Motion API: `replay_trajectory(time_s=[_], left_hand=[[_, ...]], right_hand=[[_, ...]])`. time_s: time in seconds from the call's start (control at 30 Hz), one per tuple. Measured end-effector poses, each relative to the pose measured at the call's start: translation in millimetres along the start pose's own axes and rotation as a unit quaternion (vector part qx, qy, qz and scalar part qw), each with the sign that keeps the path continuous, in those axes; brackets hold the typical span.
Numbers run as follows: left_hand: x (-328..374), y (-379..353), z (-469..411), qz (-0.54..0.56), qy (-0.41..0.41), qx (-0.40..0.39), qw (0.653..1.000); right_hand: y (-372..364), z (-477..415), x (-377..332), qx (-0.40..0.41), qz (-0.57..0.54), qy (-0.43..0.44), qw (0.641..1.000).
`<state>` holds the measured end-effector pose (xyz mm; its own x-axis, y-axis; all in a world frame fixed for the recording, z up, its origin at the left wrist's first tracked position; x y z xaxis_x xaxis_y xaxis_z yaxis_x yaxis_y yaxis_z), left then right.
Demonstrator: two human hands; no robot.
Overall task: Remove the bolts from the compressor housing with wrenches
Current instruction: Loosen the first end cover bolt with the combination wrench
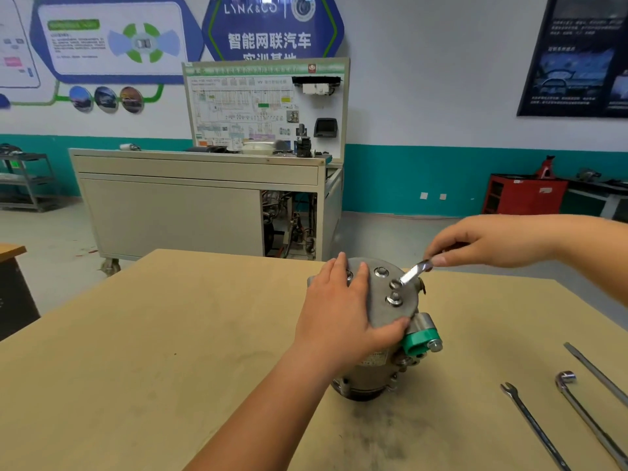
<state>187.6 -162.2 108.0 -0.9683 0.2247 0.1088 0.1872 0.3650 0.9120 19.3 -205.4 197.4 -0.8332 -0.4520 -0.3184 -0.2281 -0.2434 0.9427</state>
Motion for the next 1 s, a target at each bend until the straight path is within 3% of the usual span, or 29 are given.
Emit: replay_trajectory(time_s=[0.2, 0.33, 0.5, 0.63, 1.0], left_hand=[[-5, -1, 1, 0.007, 0.005, -0.006, 1.000], [-2, -2, 0, 0.002, -0.001, -0.004, 1.000], [5, 0, -2, -0.010, -0.011, 0.002, 1.000], [9, 2, -2, -0.017, -0.018, -0.003, 1.000], [8, 3, 0, -0.017, -0.007, 0.020, 1.000]], right_hand=[[22, 21, 22, 0.103, -0.191, -0.019, 0.976], [-26, 41, 0, 0.011, -0.317, -0.078, 0.945], [-83, 56, -46, -0.058, -0.528, -0.066, 0.844], [-100, 52, -53, -0.058, -0.561, -0.084, 0.822], [-96, 47, -46, -0.055, -0.530, -0.087, 0.842]])
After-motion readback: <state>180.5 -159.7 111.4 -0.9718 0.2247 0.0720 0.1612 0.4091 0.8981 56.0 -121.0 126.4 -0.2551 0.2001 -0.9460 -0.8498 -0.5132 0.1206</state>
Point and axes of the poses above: each hand's wrist, its own z-axis away from the middle knuckle, its own y-axis out of the back of the hand, x = y × z, the point moved 6 cm from there along -z, towards the middle knuckle, and after that the axes turned 5 degrees about -z, right-handed, at the moved point
